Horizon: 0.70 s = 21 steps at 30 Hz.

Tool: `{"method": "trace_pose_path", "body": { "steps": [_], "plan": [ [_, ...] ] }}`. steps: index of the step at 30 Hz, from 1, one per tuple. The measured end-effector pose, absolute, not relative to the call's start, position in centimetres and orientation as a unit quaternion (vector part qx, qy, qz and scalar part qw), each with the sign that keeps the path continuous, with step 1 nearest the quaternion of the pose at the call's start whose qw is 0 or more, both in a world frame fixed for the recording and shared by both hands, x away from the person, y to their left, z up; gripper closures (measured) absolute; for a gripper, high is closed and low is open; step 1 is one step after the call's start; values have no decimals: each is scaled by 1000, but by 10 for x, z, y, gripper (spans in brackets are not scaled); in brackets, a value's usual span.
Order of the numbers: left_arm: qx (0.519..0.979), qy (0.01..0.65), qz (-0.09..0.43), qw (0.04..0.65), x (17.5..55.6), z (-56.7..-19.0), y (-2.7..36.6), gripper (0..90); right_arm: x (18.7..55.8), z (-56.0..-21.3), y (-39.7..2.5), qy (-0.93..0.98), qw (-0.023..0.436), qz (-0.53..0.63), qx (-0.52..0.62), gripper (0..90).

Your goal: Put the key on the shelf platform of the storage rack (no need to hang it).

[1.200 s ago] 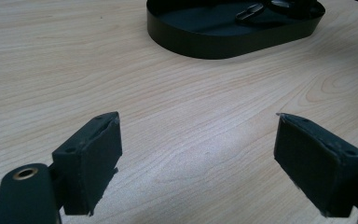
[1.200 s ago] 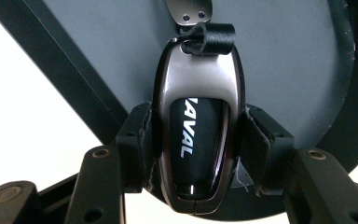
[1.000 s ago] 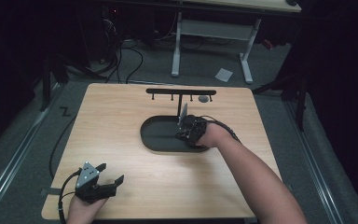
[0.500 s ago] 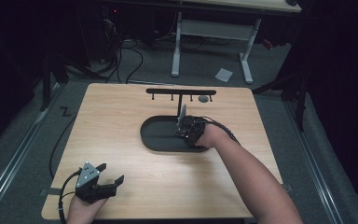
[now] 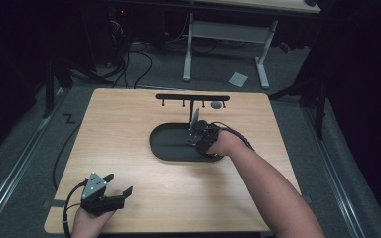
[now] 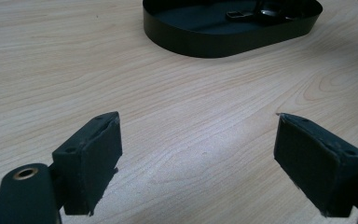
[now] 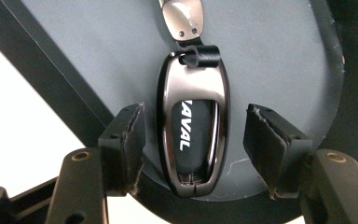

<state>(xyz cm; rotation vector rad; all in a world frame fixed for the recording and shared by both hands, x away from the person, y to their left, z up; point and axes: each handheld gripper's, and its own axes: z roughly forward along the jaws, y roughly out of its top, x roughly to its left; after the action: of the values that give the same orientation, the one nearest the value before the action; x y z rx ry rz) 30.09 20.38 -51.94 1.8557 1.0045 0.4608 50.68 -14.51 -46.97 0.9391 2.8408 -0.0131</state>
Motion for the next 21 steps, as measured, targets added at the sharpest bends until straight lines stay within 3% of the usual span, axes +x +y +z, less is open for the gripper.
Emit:
{"method": "trace_pose_path", "body": {
  "steps": [21],
  "plan": [
    [761, 408, 186, 469, 301, -520, 202, 158, 495, -450, -151, 945, 89, 9, 313, 369]
  ]
}}
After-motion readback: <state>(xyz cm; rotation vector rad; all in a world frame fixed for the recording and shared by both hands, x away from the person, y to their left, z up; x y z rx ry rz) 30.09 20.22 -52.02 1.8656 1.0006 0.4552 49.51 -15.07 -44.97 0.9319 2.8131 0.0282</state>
